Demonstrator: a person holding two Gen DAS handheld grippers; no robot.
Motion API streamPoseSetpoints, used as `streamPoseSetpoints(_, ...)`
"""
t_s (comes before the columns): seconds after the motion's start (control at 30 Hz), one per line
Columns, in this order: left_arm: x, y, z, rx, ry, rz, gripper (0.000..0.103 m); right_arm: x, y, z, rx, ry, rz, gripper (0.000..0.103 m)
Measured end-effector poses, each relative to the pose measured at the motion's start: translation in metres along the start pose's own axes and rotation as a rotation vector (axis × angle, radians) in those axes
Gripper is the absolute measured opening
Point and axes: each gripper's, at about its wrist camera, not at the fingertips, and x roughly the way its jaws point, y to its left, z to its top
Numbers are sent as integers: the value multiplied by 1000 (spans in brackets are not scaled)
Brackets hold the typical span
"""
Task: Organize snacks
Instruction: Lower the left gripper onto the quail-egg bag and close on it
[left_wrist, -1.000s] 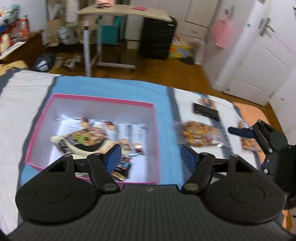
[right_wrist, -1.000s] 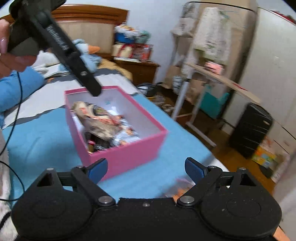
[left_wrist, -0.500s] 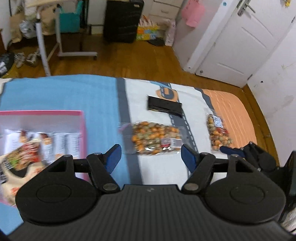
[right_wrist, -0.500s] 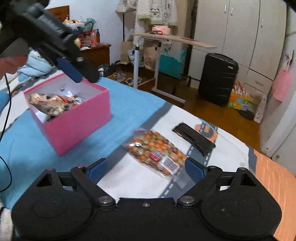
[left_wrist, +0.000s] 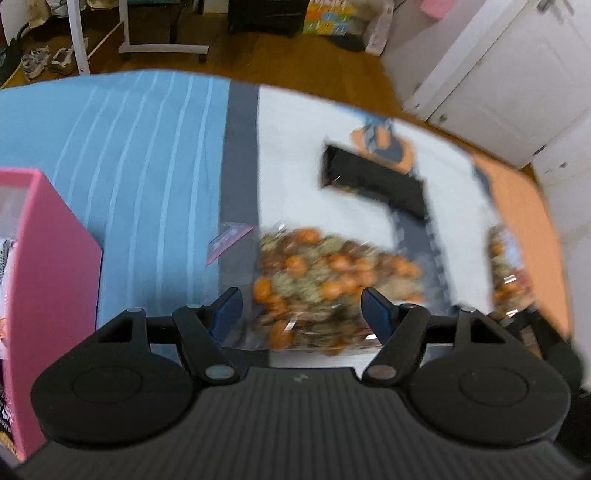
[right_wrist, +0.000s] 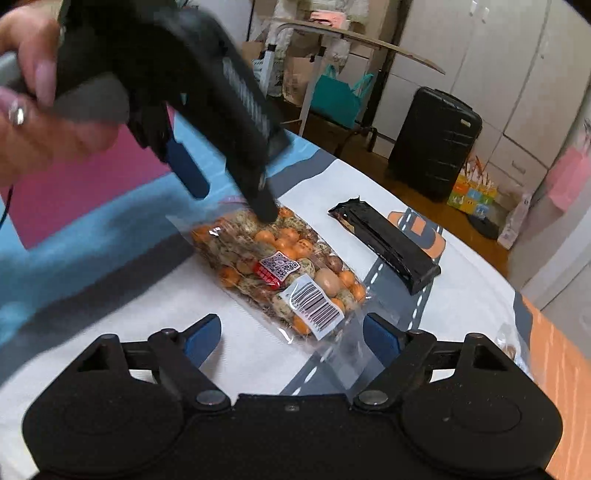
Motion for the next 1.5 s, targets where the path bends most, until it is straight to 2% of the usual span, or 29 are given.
streamPoseSetpoints(0.1,11,8,-6,-40,-24,23,75,11,-1,-2,-17,26,-17,87)
streamPoseSetpoints(0.17,13,12,-7,-60,-60,21,80,17,-4,-3,3,37,-5,87)
streamPoseSetpoints(0.23,14,18,-6,-77,-94,29,81,21,-10,-4,46,34,10,90)
streamPoseSetpoints(0.3,18,30,-5,-122,-103,10,81,25,-18,-4,129,39,15,95)
streamPoseSetpoints(0.37,23,45,-5,-194,-89,-51,82,31,-32,-8,267,61,49,97)
streamPoseSetpoints(0.43,25,51,-6,-210,-92,-73,82,31,-41,-12,358,45,91,99)
streamPoseSetpoints(0.6,29,42,-10,-183,-97,-83,84,30,-27,-13,281,57,85,99)
streamPoseSetpoints(0.7,29,36,-11,-156,-69,-156,83,28,-25,-10,244,64,118,99)
streamPoseSetpoints(0.87,25,11,-18,-56,-65,-132,83,33,-30,-5,256,73,144,99)
streamPoseSetpoints(0.93,22,2,-22,-29,-79,-126,83,32,-26,-5,232,69,129,98)
streamPoseSetpoints(1.07,19,-3,-25,-11,-92,-127,83,32,-25,-3,220,60,82,87)
streamPoseSetpoints(1.17,17,-3,-26,9,-101,-148,83,30,-24,-2,195,54,64,82)
streamPoseSetpoints(1.5,11,-2,-30,2,-115,-202,83,16,-5,-7,173,20,-5,74)
